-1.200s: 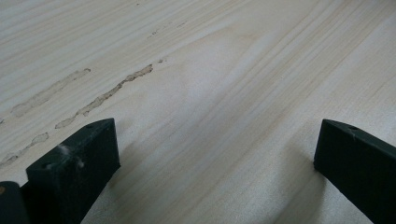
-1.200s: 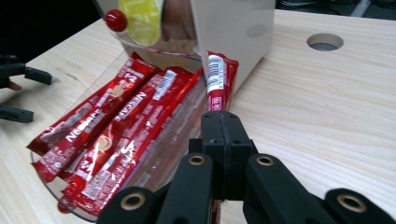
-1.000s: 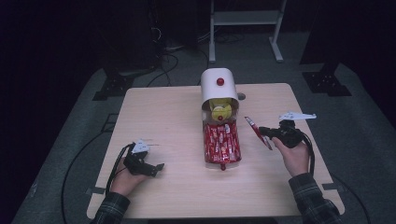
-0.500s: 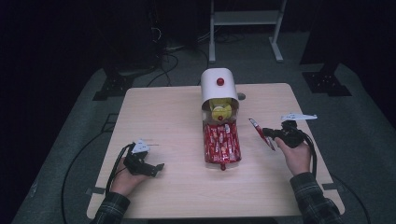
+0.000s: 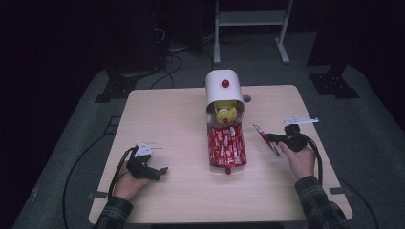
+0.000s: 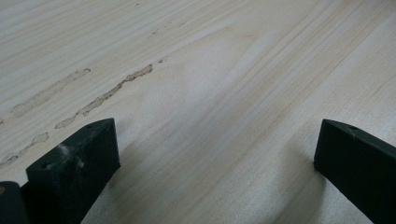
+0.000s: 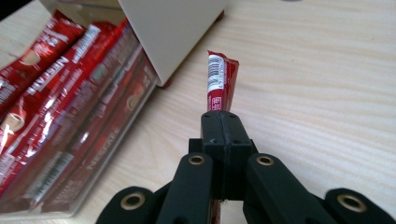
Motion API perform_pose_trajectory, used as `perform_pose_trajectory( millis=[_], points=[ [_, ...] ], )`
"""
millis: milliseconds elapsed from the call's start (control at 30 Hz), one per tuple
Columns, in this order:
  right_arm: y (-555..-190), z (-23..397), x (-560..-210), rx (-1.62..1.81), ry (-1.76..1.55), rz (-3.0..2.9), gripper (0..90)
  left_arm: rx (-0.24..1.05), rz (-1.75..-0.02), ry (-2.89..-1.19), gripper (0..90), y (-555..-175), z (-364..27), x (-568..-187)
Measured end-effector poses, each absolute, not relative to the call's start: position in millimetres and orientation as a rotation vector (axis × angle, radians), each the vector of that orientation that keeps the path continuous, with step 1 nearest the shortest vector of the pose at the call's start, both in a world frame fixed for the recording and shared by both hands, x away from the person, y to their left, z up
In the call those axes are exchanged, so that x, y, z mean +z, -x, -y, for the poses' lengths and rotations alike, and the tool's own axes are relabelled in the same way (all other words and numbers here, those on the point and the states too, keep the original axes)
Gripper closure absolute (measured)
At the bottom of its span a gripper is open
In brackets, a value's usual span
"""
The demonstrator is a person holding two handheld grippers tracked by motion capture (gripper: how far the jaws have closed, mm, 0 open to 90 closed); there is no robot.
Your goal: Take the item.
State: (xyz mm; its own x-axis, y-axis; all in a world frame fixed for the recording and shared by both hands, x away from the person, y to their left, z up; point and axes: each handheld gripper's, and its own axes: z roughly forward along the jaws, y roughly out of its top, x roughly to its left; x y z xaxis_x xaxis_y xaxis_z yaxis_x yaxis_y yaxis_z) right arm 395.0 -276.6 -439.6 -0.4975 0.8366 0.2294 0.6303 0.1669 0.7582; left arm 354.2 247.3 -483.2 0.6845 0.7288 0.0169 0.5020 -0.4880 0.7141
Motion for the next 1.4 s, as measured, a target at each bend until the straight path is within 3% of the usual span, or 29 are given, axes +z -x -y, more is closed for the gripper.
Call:
perform_pose_trajectory(
  millis=[1233, 1400],
  points=[
    [-404.8, 274.1, -464.8, 1.136, -1.482, -2.264, 88.9, 0.417, -0.939, -2.192, 0.0, -354.2, -247.2, -483.2],
    [-404.6, 274.4, -464.4, 1.134, -1.490, -2.254, 85.5, 0.417, -0.940, -2.193, 0.0, -354.2, -247.3, -483.2]
  ],
)
